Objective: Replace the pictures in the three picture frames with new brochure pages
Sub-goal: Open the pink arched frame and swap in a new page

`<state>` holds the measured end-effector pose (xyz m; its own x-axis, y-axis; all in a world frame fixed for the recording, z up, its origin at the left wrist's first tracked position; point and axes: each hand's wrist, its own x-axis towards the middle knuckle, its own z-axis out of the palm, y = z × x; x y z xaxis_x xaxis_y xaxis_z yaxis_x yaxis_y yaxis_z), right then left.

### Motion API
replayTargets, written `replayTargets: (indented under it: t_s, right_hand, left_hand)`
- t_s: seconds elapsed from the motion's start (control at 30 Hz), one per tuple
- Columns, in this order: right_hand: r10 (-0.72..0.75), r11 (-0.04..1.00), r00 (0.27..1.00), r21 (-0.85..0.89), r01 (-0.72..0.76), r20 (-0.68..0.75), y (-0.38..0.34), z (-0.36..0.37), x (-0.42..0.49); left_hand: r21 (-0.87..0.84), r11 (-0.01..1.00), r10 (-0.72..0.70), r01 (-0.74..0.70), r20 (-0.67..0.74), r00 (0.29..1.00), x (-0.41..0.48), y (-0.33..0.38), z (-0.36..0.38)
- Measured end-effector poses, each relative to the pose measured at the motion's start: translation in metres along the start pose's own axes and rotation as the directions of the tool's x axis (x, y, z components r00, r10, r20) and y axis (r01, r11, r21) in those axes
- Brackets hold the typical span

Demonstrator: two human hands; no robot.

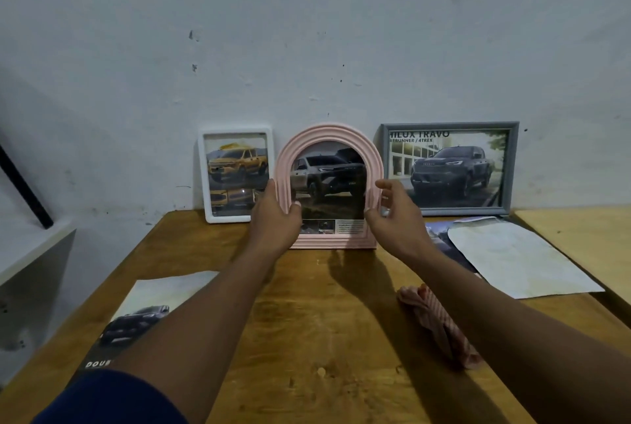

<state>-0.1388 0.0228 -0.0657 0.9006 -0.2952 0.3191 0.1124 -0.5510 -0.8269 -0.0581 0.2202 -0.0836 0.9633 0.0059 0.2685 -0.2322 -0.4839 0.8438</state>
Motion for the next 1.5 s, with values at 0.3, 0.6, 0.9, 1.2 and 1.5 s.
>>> replayTargets:
  t_s: [0.3,0.6,0.9,1.2,1.5]
  right_hand:
    - [0.037,0.999,0.999,0.021,-0.037,-0.004,0.017,0.008,0.057]
    - [0.055,0.997,0.998,-0.052,-0.054,0.023,0.031,0.022,0.091]
    - [-0.018,0.986,1.0,-0.166,0.018,-0.002,0.027,0.026,0.088]
    - [-0.067,0.996,0.993,-0.052,0.072,0.095,-0.028,0.047,0.071]
    - [-0.018,0.997,0.968,0.074,-0.001,0.249,-0.062,0.125,0.075]
  left_hand:
    - [0.033,0.999,-0.02,0.019,0.008,1.0,0.045,0.004,0.032]
    - [0.032,0.998,0.058,-0.059,0.032,0.998,0.071,-0.011,0.052]
    - [0.157,0.986,0.04,-0.062,0.142,0.989,0.069,-0.019,0.048]
    - [0.216,0.976,0.024,-0.041,0.078,0.997,0.056,-0.021,-0.022]
    - [0.236,0.969,-0.054,0.07,-0.076,0.996,0.074,-0.07,-0.083]
